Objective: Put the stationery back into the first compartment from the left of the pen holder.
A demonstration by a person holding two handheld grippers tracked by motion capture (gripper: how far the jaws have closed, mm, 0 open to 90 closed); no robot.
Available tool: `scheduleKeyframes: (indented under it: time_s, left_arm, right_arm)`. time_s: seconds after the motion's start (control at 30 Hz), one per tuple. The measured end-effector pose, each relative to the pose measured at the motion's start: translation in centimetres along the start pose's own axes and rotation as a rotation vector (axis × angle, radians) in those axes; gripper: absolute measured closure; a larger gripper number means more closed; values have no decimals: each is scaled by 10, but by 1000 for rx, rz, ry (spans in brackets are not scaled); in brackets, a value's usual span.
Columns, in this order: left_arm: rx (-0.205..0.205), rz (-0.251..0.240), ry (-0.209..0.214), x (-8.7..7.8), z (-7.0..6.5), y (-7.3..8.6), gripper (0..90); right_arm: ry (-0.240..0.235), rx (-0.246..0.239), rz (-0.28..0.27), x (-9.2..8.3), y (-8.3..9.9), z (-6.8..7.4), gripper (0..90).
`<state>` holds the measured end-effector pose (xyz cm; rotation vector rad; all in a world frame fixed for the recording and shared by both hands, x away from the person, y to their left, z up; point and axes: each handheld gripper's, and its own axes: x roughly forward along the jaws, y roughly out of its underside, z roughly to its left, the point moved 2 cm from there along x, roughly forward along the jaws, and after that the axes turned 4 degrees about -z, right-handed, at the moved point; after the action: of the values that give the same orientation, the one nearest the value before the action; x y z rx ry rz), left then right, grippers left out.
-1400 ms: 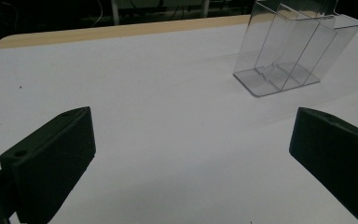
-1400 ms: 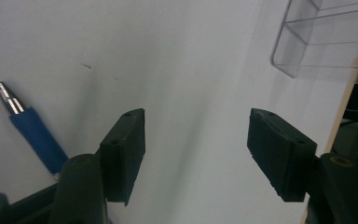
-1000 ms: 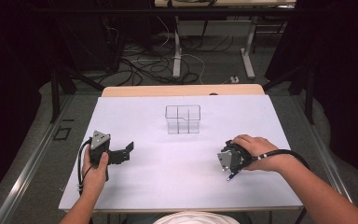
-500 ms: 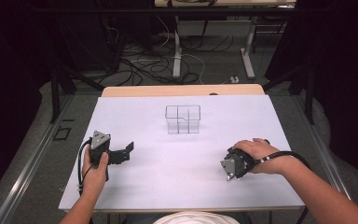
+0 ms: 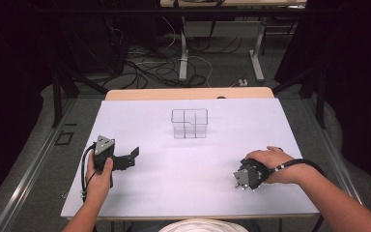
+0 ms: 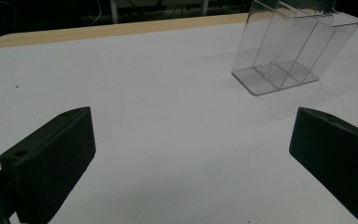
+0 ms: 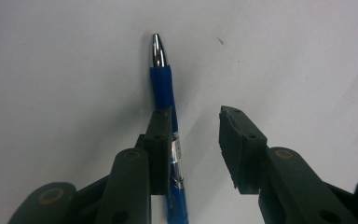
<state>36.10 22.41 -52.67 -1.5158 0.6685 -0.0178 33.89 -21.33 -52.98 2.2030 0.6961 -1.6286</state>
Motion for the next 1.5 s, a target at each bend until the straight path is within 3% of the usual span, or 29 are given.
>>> scheduleKeyframes:
  time_s: [0.1,0.5,0.57,0.73,0.77,0.8,0.9,1.1,1.37,1.5]
  left_arm:
    - [0,0,0,0,0,0,0]
    - [1,1,-1,0,0,0,0]
    - [1,1,-1,0,0,0,0]
    - [1,1,-1,0,0,0,0]
    - [0,1,-1,0,0,0,0]
    - [0,1,-1,0,0,0,1]
    - [0,1,-1,0,0,0,0]
    - [0,1,-1,0,0,0,0]
    - [0,1,-1,0,0,0,0]
    - [0,1,-1,0,0,0,0]
  right_arm:
    - [19,-6,5,0,0,1,654]
    - [-26,-34,-6,10,-2,5,667]
    - [-22,-45,19,11,-2,6,686]
    - [-20,-60,11,15,-2,7,710]
    - [-20,-79,42,13,-2,5,715]
    - [-40,-64,14,15,-1,6,720]
    - [-40,-64,9,15,-1,7,745]
    - [-41,-86,10,15,-1,7,792]
    - [-46,-107,40,13,-3,8,795]
    - [-40,-107,27,14,-3,8,796]
